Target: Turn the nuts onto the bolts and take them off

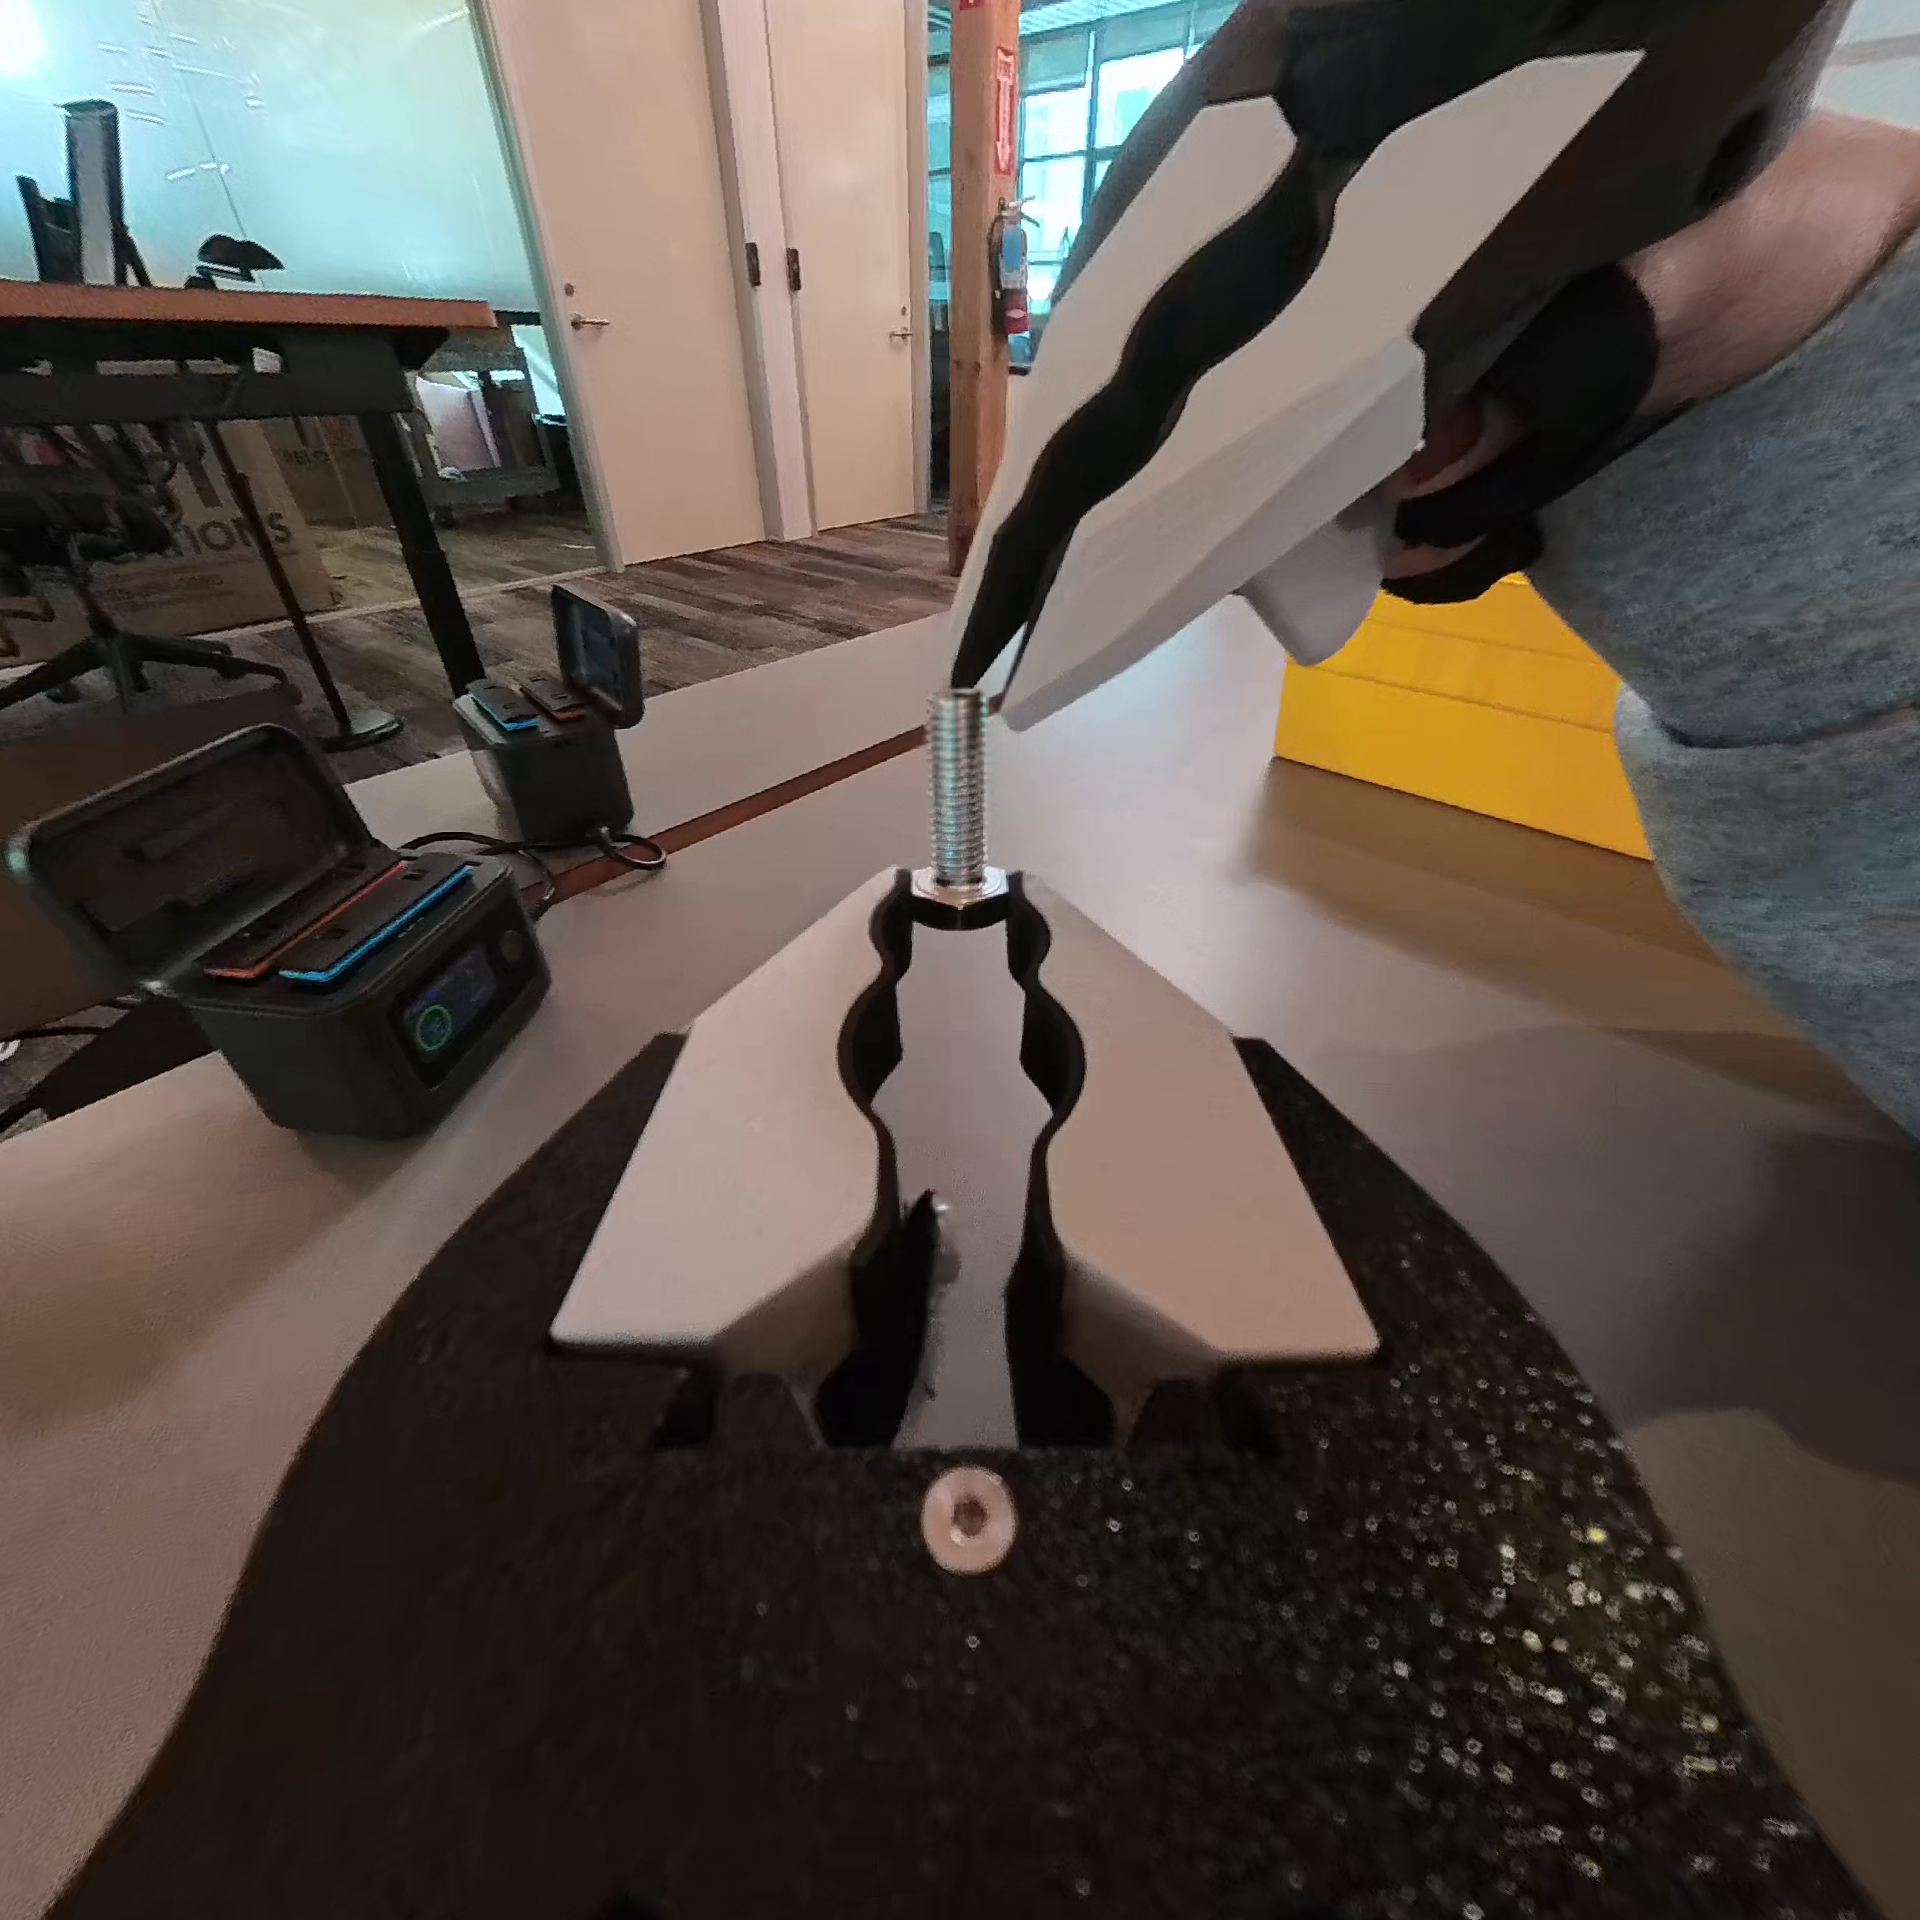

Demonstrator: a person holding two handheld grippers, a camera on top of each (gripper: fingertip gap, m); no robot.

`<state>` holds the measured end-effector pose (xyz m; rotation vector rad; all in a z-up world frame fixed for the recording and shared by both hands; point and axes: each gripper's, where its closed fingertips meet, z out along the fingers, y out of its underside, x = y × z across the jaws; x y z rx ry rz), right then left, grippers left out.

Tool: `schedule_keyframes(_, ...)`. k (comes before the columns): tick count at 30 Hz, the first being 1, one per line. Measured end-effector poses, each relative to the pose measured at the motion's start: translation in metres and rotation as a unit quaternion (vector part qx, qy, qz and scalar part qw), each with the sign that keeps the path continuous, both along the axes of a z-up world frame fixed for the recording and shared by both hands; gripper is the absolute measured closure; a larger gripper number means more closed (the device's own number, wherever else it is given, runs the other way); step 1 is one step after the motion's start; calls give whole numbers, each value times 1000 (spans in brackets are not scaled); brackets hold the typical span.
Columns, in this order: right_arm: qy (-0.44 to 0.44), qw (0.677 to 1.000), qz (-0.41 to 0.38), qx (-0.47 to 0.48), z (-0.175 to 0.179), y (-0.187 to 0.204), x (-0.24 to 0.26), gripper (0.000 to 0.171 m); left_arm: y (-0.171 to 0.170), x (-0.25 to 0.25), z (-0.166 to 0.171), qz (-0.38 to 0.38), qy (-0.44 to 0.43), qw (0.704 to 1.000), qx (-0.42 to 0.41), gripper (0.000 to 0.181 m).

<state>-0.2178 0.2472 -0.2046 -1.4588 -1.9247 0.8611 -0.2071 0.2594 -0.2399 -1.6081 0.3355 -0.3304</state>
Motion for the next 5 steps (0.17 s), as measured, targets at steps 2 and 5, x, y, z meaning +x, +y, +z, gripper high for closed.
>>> schedule_keyframes(2, 6, 1000, -7, 6, 2, 3, -1, 162, 1, -8, 0, 24, 6, 1000, 0, 166)
schedule_keyframes(5, 8, 1000, -19, 13, 2, 10, 1, 162, 2, -26, -6, 70, 35, 997, -11, 166)
